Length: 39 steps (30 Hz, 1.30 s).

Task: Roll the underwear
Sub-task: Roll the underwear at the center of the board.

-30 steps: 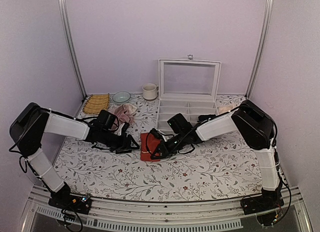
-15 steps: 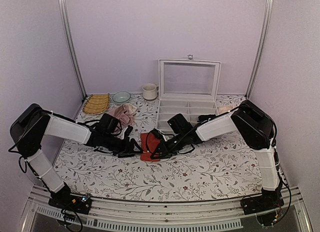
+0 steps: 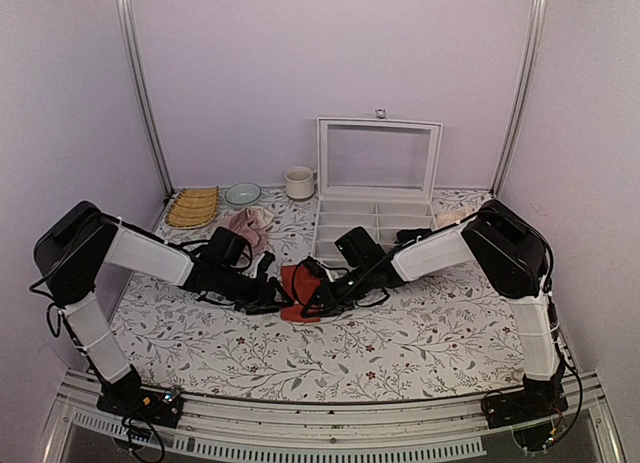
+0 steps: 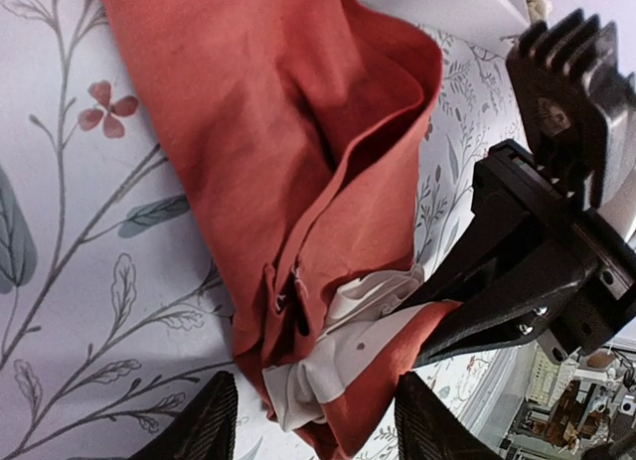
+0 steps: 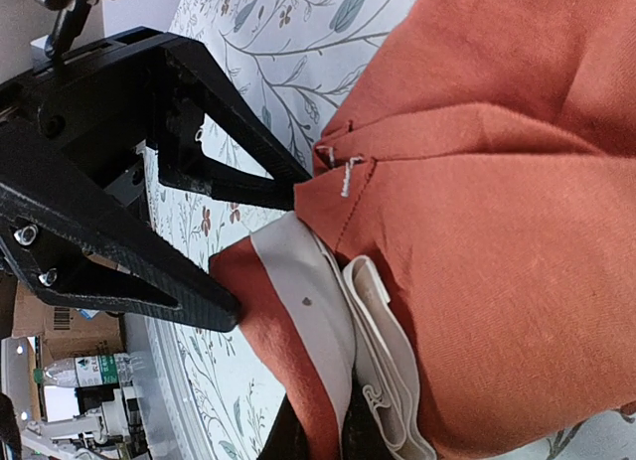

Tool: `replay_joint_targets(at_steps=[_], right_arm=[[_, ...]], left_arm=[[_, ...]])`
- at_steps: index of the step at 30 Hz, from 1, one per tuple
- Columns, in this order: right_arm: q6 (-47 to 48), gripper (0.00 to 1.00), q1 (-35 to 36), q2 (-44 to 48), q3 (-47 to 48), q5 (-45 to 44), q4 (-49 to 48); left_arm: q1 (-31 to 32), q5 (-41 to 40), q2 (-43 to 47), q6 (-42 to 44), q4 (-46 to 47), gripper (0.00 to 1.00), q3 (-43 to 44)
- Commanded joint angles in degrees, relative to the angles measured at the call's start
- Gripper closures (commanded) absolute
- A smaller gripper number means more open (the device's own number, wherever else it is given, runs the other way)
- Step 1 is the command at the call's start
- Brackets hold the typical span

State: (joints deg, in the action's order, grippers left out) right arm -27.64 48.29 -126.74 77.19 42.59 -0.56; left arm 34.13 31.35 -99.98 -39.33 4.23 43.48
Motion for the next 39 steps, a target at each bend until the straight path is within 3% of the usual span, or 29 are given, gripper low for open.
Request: replay_joint_targets(at_steps=[1,7,9,11,19,24,29,30,32,33,39], right_arm=[[0.47,1.0,-0.24,-5.6,-0.66,-3.74,5.18],[0.51,1.0,-0.27,-6.1,-0.08,-3.81,5.19],[0.4,1.0,-0.29,-6.23,0.11,-3.74,5.2],[0.36,1.0,-0.3,-6.31,0.16,-3.67,5.19],[0.45,1.0,-0.26,-6.34,0.34,-3.74,5.42],[0.31,1.0,-0.25,-6.33,0.4,-3.92,5.41],[0.22,1.0,-0.24,-6.26,0.21,-3.83,5.34],[0.28,1.0,-0.25,-6.24,0.16,-3.89,5.31],[0.21,1.0,-0.26,-6.2,0.17,-3.81,5.37],[0.15,1.0,-0.23,-6.11,0.22,-3.97,5.37],[0.21,0.99,-0.2,-5.57,-0.24,-4.71,5.52]], left_arm=[[1.06,0.36,-2.35,0.23,-0.6,0.49,1.88],[2.0,0.75,-3.54,0.9,-2.33,0.68,3.01],[2.24,0.73,-3.42,1.17,-2.72,0.65,2.88],[2.23,0.33,-3.03,1.26,-3.23,0.52,2.68],[2.26,1.45,-1.13,2.11,-3.43,0.48,1.74],[2.34,1.87,-1.43,2.43,-4.2,0.64,1.46],[2.51,1.6,-1.74,2.85,-4.73,0.68,1.66],[2.57,1.32,-2.04,2.92,-5.13,0.73,2.15],[2.77,1.08,-2.74,3.18,-6.33,0.92,3.1],[2.9,0.82,-3.11,3.24,-6.83,0.95,3.56],[3.3,-0.92,-4.45,3.75,-9.95,1.0,5.4]])
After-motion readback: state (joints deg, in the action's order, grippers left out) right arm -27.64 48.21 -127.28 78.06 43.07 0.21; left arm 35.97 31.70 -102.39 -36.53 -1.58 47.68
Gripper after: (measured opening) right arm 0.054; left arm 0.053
